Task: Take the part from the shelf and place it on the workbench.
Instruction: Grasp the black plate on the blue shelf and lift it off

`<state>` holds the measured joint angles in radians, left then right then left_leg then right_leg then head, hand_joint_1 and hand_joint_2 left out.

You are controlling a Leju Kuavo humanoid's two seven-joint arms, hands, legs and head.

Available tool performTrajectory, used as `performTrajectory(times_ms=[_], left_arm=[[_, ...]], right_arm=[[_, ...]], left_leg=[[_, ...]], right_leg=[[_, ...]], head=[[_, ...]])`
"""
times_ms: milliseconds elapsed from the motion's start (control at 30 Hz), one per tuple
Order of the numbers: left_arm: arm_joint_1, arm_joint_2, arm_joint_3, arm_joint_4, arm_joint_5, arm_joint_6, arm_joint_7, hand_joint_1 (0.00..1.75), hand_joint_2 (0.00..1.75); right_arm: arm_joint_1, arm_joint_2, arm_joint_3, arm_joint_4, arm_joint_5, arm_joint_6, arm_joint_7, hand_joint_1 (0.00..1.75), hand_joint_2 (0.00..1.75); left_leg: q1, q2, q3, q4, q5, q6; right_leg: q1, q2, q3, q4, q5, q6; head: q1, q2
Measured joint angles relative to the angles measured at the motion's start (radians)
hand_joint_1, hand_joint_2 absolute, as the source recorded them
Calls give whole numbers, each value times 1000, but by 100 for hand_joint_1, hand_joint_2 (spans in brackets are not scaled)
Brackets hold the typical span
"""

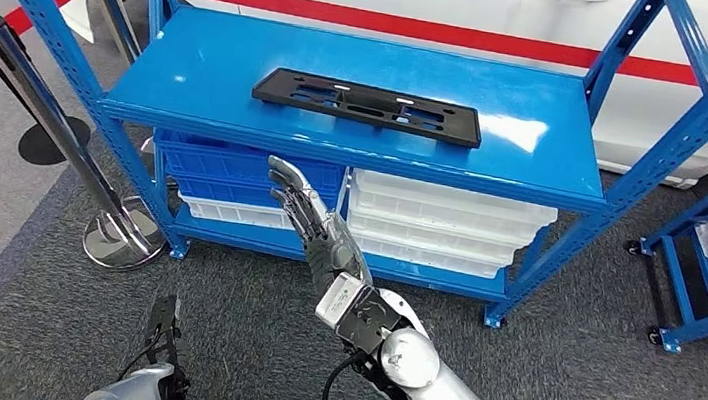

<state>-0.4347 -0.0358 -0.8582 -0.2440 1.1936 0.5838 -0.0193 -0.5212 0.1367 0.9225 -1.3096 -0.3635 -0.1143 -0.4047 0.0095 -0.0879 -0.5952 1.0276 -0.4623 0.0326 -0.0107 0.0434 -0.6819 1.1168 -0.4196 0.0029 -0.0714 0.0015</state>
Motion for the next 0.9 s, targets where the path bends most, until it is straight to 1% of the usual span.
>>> performTrajectory(times_ms=[33, 67, 100, 133, 167, 200, 233, 267, 300, 333, 367, 400, 433, 467, 500, 533, 567, 600, 633, 667, 700, 733, 767, 800, 833, 867, 900], left_arm=[[-1, 0, 0, 0, 0, 0, 0, 0, 0], [-1, 1, 0, 0, 0, -1, 1, 0, 0], [0, 1, 0, 1, 0, -1, 1, 0, 0], [1, 2, 0, 1, 0, -1, 1, 0, 0], [3, 4, 0, 1, 0, -1, 1, 0, 0], [3, 5, 0, 2, 0, -1, 1, 0, 0], [2, 6, 0, 2, 0, -1, 1, 0, 0], [0, 5, 0, 2, 0, -1, 1, 0, 0], [-1, 5, 0, 2, 0, -2, 1, 0, 0], [0, 5, 0, 2, 0, -2, 1, 0, 0], [2, 5, 0, 2, 0, -2, 1, 0, 0], [4, 6, 0, 3, 0, -2, 1, 0, 0], [5, 7, 0, 3, 0, -2, 1, 0, 0], [5, 8, 0, 3, 0, -2, 1, 0, 0], [3, 9, 0, 4, 0, -2, 1, 0, 0], [0, 9, 0, 4, 0, -2, 1, 0, 0], [-3, 9, 0, 4, -1, -2, 1, 0, 0], [-3, 9, 0, 4, -1, -2, 1, 0, 0], [-3, 9, 0, 4, -1, -2, 1, 0, 0], [-1, 9, 0, 4, -1, -2, 2, 0, 0], [0, 10, -1, 5, -2, -2, 2, 0, 0], [-1, 10, -1, 5, -3, -2, 2, 0, 0], [-4, 11, -2, 6, -3, -2, 2, 0, 0], [-6, 11, -4, 6, -4, -2, 2, 0, 0], [-7, 11, -6, 6, -4, -2, 2, 0, 0], [-7, 10, -9, 6, -4, -1, 2, 0, 0], [-5, 10, -11, 6, -4, -1, 3, 0, 0]], right_arm=[[-1, 0, 0, 2, 0, 0, 0, 0, 0], [-1, 0, 1, 5, 0, 0, 0, 0, 0], [-1, 0, 2, 7, 0, 0, 0, 0, 0], [-2, 1, 2, 8, 0, 0, -1, 0, 0], [-2, 3, 3, 10, 0, 0, -1, 0, 0], [-4, 5, 3, 10, 0, 0, -1, 0, 0], [-5, 7, 3, 11, 0, 0, -2, 0, 0], [-5, 8, 3, 12, 0, 0, -2, 0, 0], [-5, 8, 3, 15, 0, 0, -2, 0, 0], [-4, 8, 3, 17, 0, 0, -2, 0, 0], [-3, 8, 4, 20, 0, 0, -2, 0, 0], [-2, 8, 4, 23, 0, 0, -2, 0, 0], [-3, 8, 4, 24, 0, 0, -2, 0, 0], [-3, 9, 4, 25, 0, 0, -2, 0, 0], [-3, 9, 4, 25, 0, 0, -3, 0, 0], [-5, 9, 5, 25, 0, 0, -3, 0, 0], [-6, 10, 5, 26, 0, 0, -3, 0, 0], [-7, 10, 5, 26, 0, 0, -3, 0, 0], [-8, 11, 5, 27, -2, 0, -4, 0, 0], [-8, 12, 5, 27, -4, 1, -4, 0, 0], [-8, 12, 5, 27, -9, 2, -4, 0, 0], [-9, 13, 5, 27, -15, 4, -5, 0, 0], [-9, 13, 5, 28, -22, 7, -5, 0, 0], [-9, 12, 5, 30, -30, 10, -5, 0, 0], [-7, 12, 5, 32, -37, 13, -5, 0, 0], [-5, 10, 5, 35, -43, 15, -5, 0, 0], [-2, 9, 5, 38, -48, 16, -5, 0, 0]], left_leg=[[1, -10, 0, 0, -3, -4], [5, -18, -3, 0, -4, -8], [8, -27, -6, -2, -4, -14], [10, -36, -6, -5, -4, -21], [11, -29, -7, -4, -7, -27], [9, -11, -12, 8, -15, -33], [6, 14, -27, 40, -30, -37], [5, 44, -56, 94, -51, -41], [4, 61, -94, 159, -73, -45], [5, 71, -131, 218, -85, -48], [6, 75, -157, 252, -82, -50], [7, 79, -165, 248, -58, -52], [7, 85, -153, 207, -18, -52], [6, 99, -127, 139, 27, -51], [1, 118, -98, 80, 56, -48], [-4, 134, -76, 31, 69, -42], [-9, 145, -63, 6, 68, -35], [-13, 144, -59, 3, 58, -27], [-12, 136, -59, -3, 54, -19], [-10, 130, -57, -4, 52, -13], [-8, 123, -52, -7, 49, -8], [-5, 119, -47, -11, 47, -4], [-3, 113, -42, -13, 45, 1], [-3, 107, -38, -14, 41, 5], [-4, 101, -33, -14, 37, 9], [-4, 95, -28, -13, 32, 11], [-4, 88, -20, -13, 25, 11]], right_leg=[[-1, 19, 20, -46, 12, -3], [0, 32, 31, -66, 10, -5], [1, 32, 37, -74, 4, -6], [1, 22, 44, -84, -1, -8], [-1, 11, 52, -90, -3, -10], [-4, 0, 61, -98, -5, -15], [-6, -13, 72, -106, -7, -19], [-6, -25, 81, -110, -12, -23], [-5, -39, 89, -111, -17, -26], [-4, -51, 95, -110, -24, -27], [-3, -63, 103, -109, -31, -27], [-3, -74, 112, -107, -40, -27], [-3, -84, 122, -106, -49, -25], [-3, -95, 134, -104, -58, -22], [-1, -105, 143, -104, -67, -18], [2, -113, 149, -103, -75, -13], [5, -120, 153, -103, -81, -8], [8, -127, 154, -105, -84, -3], [11, -134, 158, -106, -88, 3], [11, -135, 159, -107, -93, 8], [9, -124, 157, -98, -102, 13], [8, -106, 146, -72, -115, 17], [5, -84, 118, -21, -136, 19], [4, -65, 80, 47, -159, 21], [3, -57, 34, 118, -178, 21], [3, -53, -8, 174, -184, 21], [3, -52, -33, 194, -169, 19]], head=[[-1, 0], [-2, 0], [-2, 0], [0, 0], [1, 0], [-1, 0], [-4, 0], [-6, 0], [-8, 0], [-8, 0], [-8, 0], [-8, 0], [-8, 0], [-8, 0], [-8, 0], [-8, 0], [-7, 0], [-6, 0], [-6, 0], [-6, 0], [-5, 0], [-4, 0], [-3, 0], [-2, 0], [-1, 0], [-1, 0], [-1, 0]])
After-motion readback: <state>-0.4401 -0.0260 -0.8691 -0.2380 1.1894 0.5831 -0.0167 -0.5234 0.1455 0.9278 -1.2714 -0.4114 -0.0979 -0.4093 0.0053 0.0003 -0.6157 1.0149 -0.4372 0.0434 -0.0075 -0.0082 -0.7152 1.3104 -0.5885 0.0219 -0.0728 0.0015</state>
